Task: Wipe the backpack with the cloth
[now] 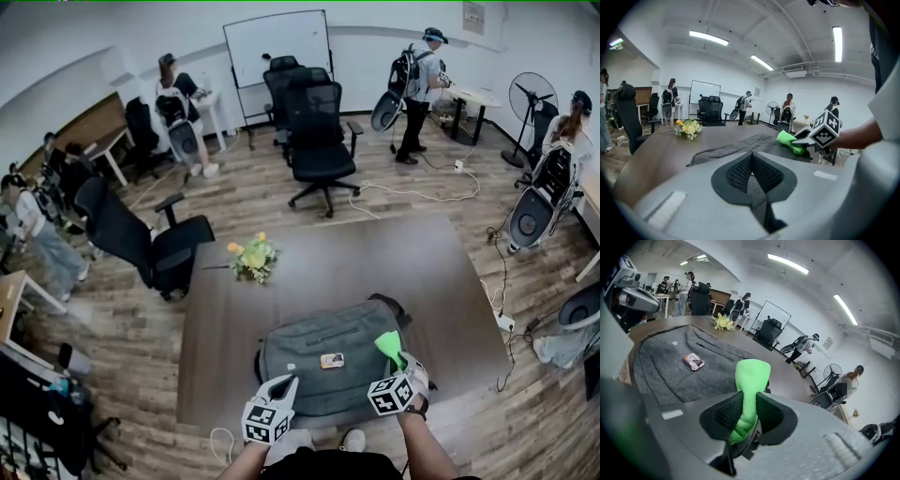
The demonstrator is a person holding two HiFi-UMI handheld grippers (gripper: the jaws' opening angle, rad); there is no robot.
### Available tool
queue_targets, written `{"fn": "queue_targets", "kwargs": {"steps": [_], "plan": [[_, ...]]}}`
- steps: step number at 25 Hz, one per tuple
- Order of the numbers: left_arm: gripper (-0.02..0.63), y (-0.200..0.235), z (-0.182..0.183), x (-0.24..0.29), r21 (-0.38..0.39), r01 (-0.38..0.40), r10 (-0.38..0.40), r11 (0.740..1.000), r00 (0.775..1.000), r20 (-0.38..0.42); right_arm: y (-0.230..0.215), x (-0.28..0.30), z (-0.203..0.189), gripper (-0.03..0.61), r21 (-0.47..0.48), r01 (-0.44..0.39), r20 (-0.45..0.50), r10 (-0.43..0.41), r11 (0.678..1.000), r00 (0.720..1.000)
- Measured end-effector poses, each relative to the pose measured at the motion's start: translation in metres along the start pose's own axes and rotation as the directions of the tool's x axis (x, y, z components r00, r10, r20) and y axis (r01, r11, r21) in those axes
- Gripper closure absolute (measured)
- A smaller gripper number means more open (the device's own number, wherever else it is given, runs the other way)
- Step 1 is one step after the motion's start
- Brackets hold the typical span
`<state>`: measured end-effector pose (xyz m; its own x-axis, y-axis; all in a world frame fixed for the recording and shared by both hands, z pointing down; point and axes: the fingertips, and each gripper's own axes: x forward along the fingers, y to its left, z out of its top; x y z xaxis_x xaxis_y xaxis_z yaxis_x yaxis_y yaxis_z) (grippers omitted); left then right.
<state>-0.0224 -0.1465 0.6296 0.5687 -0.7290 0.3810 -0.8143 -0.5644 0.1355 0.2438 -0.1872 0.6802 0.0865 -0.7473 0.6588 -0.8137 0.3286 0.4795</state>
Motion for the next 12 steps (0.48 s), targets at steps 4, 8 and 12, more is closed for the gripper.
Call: {"fn": "queue_targets", "kwargs": {"steps": [4,8,12], "plan": [[0.594,0.014,0.000,-0.008,-0.019,-0.048,0.048,0.999,0.999,0.020,-0.002,-0.005,0.005,0.491,0.041,-0.010,0.028,0.009,0.999,1.000],[0.595,0.020,0.011,-0.008,-0.031,-0.069,0.070,0.997,0.996,0.051,-0.009,-0.027,0.044,0.491,0.074,-0.017,0.136,0.007,0.997,0.991],[0.595,0.023,0.041,-0.013,-0.061,-0.081,0.089,0.995,0.986,0.138,-0.017,-0.052,0.091,0.491,0.105,-0.072,0.290,0.039,0.992,0.956]]}}
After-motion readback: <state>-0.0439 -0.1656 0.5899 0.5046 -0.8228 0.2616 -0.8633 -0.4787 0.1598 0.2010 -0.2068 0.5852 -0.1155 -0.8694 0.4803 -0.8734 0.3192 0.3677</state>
